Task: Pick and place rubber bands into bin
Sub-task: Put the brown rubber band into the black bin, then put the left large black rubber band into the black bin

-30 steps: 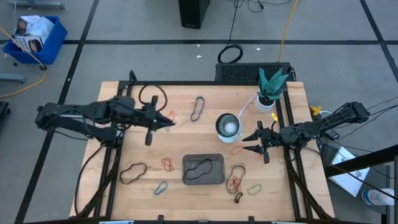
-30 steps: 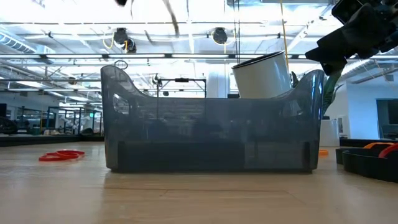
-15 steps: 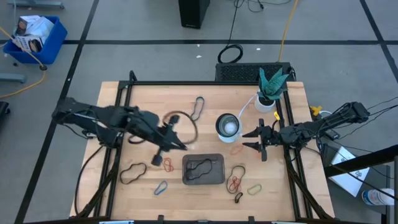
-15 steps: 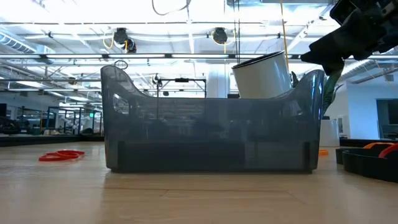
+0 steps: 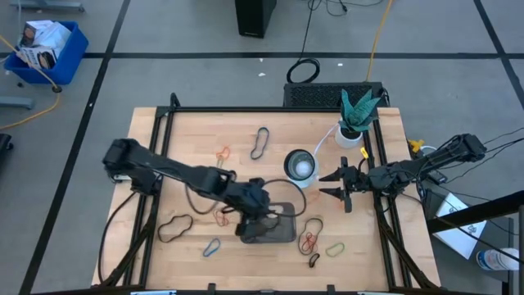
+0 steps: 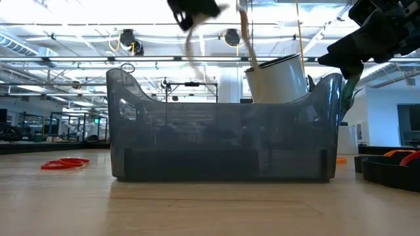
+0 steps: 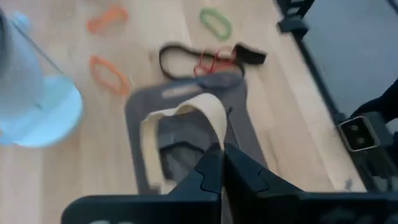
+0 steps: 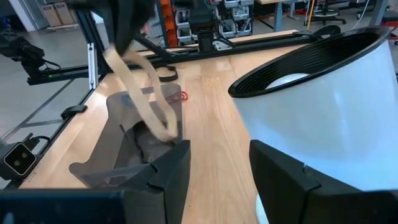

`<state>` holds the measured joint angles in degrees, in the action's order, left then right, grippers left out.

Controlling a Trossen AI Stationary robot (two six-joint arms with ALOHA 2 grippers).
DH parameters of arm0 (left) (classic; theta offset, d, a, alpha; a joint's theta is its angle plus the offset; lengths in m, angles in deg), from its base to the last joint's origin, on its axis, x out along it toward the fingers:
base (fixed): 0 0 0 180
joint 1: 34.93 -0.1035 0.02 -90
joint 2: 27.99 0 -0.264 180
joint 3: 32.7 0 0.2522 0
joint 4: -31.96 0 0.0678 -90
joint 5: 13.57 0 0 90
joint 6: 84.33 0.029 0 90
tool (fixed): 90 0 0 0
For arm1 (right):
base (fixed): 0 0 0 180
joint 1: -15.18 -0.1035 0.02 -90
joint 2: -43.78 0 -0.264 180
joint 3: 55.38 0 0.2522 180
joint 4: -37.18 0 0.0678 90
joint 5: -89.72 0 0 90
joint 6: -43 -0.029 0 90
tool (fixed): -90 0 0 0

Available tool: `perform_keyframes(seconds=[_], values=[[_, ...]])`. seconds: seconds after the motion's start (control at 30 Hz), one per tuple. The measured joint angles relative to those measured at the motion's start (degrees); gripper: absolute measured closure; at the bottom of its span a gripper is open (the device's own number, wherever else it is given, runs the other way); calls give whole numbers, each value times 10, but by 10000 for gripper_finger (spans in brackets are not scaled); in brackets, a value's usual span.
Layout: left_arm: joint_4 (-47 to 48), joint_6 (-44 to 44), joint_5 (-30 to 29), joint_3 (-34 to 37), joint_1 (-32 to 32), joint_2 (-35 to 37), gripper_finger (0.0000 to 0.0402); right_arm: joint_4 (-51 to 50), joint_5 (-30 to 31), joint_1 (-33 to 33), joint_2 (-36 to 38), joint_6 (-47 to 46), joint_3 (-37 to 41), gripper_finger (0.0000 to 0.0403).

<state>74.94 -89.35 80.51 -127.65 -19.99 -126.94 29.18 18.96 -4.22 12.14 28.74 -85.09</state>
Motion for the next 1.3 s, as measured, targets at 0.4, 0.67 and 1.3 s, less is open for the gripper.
perform_keyframes(seconds=[0.4, 0.67, 1.3], values=[[-8, -85, 33, 0, 2, -110, 386, -4, 0, 0, 0, 0, 0, 245], [-9, -135, 63, 0, 2, -123, 383, -4, 0, 0, 0, 0, 0, 241], [-12, -112, 21, 0, 1, -92, 255, -5, -1, 0, 0, 0, 0, 244]])
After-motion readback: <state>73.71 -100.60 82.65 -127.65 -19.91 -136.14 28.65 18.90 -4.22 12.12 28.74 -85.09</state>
